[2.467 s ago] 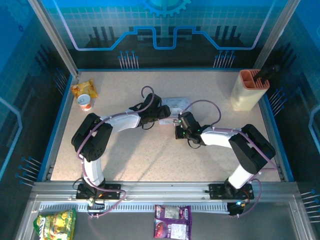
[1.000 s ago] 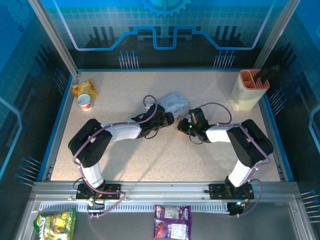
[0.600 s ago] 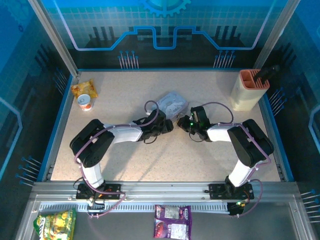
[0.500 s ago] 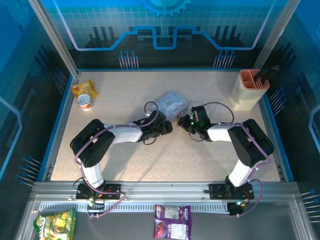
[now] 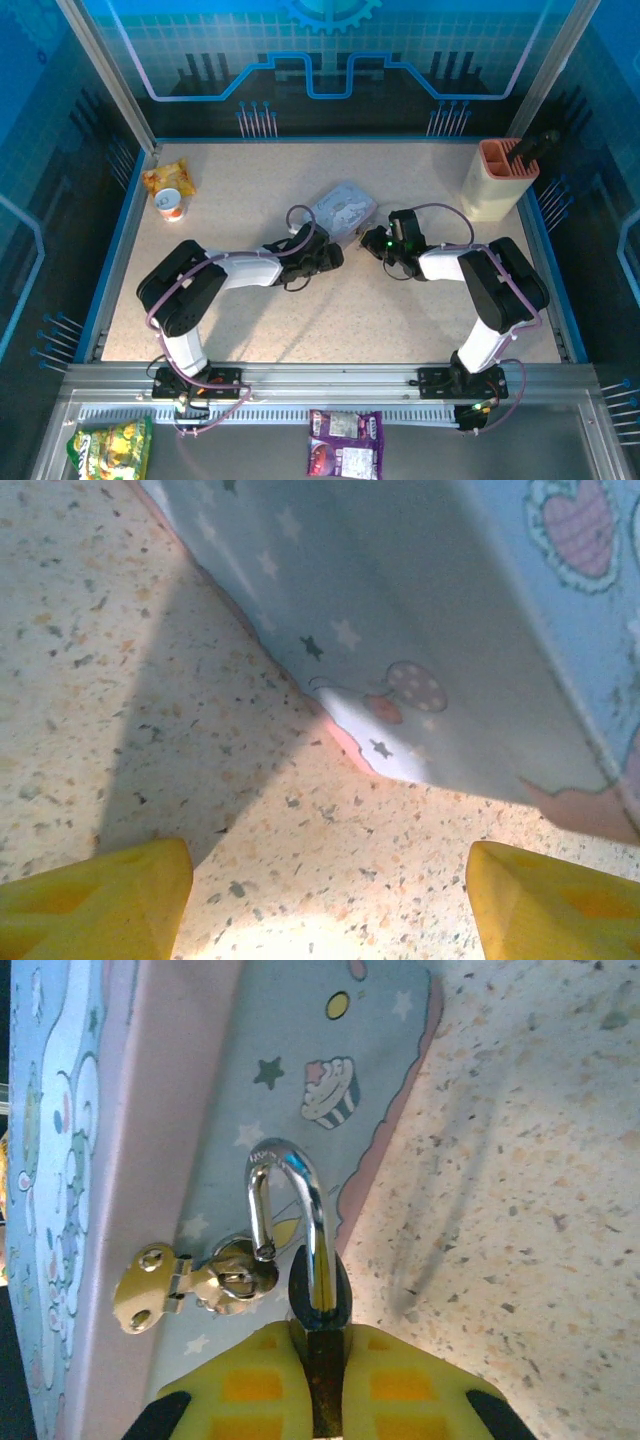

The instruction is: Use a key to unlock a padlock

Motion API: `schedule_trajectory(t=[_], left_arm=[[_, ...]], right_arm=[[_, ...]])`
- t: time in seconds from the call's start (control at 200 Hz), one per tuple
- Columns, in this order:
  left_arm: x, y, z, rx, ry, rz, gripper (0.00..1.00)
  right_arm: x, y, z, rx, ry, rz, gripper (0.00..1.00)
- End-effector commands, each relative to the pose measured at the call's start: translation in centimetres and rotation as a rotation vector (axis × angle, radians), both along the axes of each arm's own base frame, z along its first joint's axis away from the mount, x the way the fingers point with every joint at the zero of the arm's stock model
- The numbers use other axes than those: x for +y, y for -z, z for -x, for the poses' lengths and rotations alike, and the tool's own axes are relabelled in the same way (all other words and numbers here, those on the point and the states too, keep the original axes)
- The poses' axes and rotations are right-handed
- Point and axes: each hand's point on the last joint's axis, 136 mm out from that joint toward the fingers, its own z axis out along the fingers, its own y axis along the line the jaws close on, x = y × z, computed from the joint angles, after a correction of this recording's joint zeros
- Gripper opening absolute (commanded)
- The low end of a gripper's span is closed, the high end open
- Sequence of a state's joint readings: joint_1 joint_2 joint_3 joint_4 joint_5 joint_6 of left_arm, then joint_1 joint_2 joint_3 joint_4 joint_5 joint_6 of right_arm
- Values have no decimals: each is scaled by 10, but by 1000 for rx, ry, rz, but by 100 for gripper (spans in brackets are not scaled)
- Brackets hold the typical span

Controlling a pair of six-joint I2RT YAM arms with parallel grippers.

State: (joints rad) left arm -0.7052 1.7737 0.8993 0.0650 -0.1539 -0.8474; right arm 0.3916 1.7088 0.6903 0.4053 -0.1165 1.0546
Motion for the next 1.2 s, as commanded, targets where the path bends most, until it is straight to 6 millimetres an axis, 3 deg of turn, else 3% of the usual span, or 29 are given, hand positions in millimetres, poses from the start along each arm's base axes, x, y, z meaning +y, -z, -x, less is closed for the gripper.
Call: schedule_trajectory(t=[0.0, 0.155, 0.305, 0.505, 0.72, 0.926, 1.196], left_arm=[[22, 9, 17, 35, -5, -78, 75], [25, -7, 15, -23, 7, -63, 75], [36, -26, 21, -115, 32, -40, 76], [64, -42, 40, -206, 61, -43, 78], [77, -65, 56, -294, 163, -104, 81], [82, -70, 71, -319, 210, -99, 82], [99, -59, 93, -291, 175, -67, 85]], right_arm=[[-6, 0, -3, -5, -2, 20, 0], [-7, -4, 4, -24, -57, 56, 0], [-7, -14, 23, -62, -166, 111, 0], [-13, -22, 69, -58, -331, 194, 0], [-10, -43, 118, -75, -534, 251, 0], [-3, -46, 153, -67, -648, 275, 0], [9, -26, 201, 43, -713, 254, 0]])
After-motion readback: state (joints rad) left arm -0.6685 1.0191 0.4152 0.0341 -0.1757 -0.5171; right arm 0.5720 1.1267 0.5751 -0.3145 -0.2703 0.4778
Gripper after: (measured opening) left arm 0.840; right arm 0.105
